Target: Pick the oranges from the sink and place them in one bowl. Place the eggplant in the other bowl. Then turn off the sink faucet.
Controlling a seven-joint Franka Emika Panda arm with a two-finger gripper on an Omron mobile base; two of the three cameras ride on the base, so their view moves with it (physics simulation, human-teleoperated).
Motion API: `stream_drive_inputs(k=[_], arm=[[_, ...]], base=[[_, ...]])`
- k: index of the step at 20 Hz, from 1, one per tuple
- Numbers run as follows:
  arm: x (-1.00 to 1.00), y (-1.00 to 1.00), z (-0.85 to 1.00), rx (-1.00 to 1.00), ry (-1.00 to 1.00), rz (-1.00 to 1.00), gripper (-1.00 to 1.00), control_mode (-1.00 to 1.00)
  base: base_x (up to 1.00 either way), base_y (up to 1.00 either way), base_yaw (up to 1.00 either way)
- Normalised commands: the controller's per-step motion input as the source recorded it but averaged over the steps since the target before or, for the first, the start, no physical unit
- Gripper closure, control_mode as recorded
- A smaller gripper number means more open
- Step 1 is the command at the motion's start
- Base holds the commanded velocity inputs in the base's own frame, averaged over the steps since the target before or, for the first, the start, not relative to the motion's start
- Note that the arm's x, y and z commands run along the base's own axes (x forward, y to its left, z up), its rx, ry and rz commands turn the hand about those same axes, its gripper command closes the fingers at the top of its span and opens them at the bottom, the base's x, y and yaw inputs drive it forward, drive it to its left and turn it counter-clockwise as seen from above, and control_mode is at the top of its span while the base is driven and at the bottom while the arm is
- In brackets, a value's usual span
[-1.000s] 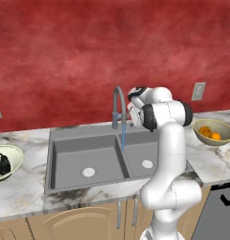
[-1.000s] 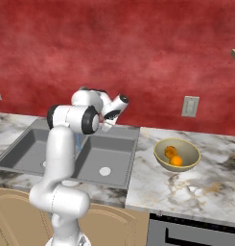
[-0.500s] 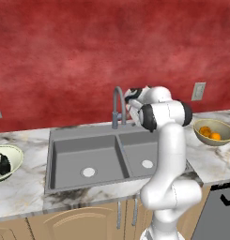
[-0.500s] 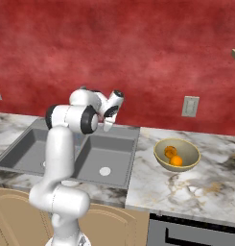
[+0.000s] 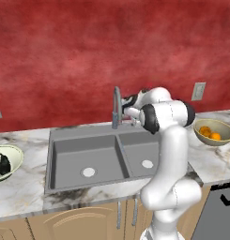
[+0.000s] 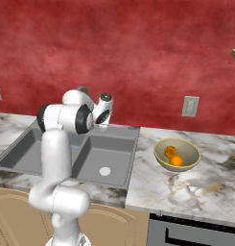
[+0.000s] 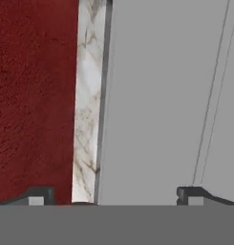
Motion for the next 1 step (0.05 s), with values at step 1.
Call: stream_drive_inputs(k=[1], arm=[[-0.15,1.0,0.16,-0.16,-0.19,-0.1,-1.0,-1.0]], base=[[0.0,0.0,0.0]])
